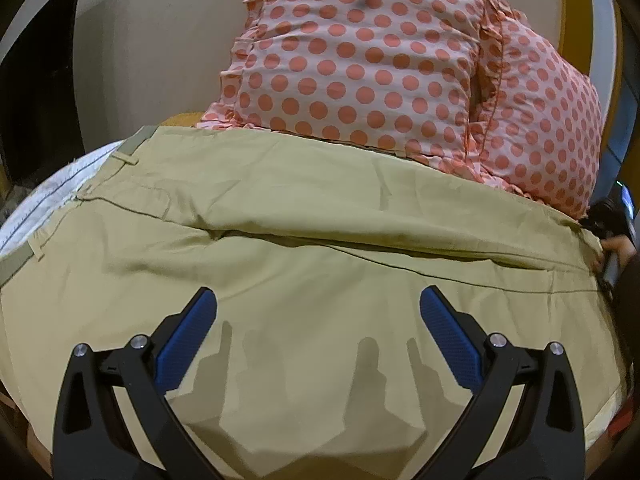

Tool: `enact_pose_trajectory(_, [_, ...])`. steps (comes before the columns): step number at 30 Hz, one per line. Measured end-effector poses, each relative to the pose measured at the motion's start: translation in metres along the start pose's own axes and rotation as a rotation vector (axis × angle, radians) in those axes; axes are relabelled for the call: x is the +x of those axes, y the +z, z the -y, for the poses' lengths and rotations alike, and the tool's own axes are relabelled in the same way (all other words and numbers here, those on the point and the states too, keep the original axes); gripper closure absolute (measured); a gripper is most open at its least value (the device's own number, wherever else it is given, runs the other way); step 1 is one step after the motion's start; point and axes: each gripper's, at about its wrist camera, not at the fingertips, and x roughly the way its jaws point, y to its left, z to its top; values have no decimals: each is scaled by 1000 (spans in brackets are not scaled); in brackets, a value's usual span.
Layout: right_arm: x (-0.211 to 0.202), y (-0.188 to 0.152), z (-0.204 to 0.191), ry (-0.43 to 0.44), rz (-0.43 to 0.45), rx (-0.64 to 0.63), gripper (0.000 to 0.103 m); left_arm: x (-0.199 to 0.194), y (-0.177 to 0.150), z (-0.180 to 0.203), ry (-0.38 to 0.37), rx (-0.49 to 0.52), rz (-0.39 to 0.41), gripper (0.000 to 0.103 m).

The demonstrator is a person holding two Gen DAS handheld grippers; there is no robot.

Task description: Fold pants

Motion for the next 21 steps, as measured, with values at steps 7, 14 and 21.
enact_pose_trajectory(7, [-113,-50,77,391,138,118,98,-3,-1,-3,-19,-25,16,2])
enact_pose_trajectory(14, [-168,-143,122,432,-12,296,84,-14,1,2,-29,-2,39,2])
enact_pose_trajectory(21, [-180,-158,126,398,-15,338,39,-39,21,-21,-32,-48,107,2])
